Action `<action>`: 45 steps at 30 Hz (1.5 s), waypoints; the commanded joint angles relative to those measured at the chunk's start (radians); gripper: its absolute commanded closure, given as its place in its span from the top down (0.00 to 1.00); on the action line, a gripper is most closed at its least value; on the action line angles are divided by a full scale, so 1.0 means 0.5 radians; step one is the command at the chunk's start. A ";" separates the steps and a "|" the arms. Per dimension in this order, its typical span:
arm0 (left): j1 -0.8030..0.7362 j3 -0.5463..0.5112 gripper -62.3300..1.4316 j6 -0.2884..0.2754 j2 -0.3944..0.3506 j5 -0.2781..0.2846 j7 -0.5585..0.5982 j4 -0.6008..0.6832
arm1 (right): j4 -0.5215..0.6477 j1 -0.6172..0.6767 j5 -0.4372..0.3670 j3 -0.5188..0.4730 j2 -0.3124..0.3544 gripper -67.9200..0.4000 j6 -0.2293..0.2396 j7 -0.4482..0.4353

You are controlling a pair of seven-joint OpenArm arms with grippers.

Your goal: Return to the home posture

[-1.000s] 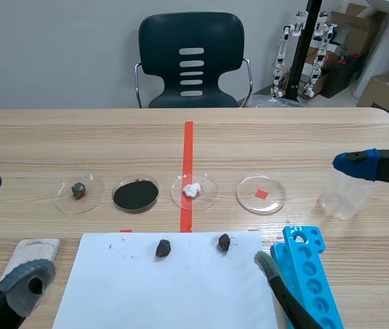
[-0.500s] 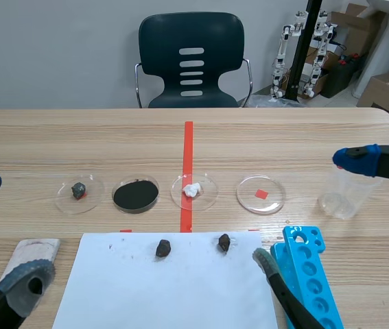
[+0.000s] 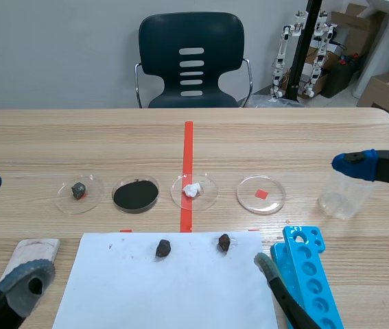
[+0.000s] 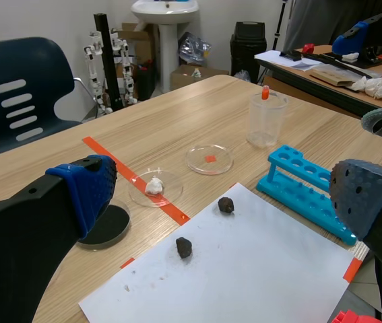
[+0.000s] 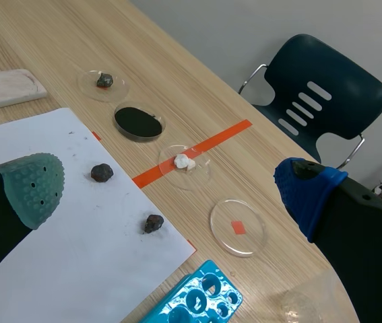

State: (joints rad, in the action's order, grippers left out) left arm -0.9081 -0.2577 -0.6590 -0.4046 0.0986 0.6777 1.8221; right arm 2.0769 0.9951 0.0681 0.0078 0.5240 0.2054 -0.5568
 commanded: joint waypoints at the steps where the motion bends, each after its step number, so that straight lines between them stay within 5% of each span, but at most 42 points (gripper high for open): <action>1: -0.006 -0.017 1.00 -0.005 0.005 0.027 0.026 0.033 | 0.056 -0.012 -0.014 -0.018 0.005 1.00 -0.007 -0.029; 45: -0.006 -0.017 1.00 -0.005 0.005 0.027 0.026 0.033 | 0.094 -0.012 -0.017 -0.018 0.005 1.00 -0.007 -0.037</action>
State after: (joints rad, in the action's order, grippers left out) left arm -0.9081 -0.2577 -0.6590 -0.4046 0.0986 0.6777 1.8221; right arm 2.0888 0.9951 0.0677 0.0078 0.5240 0.2054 -0.5571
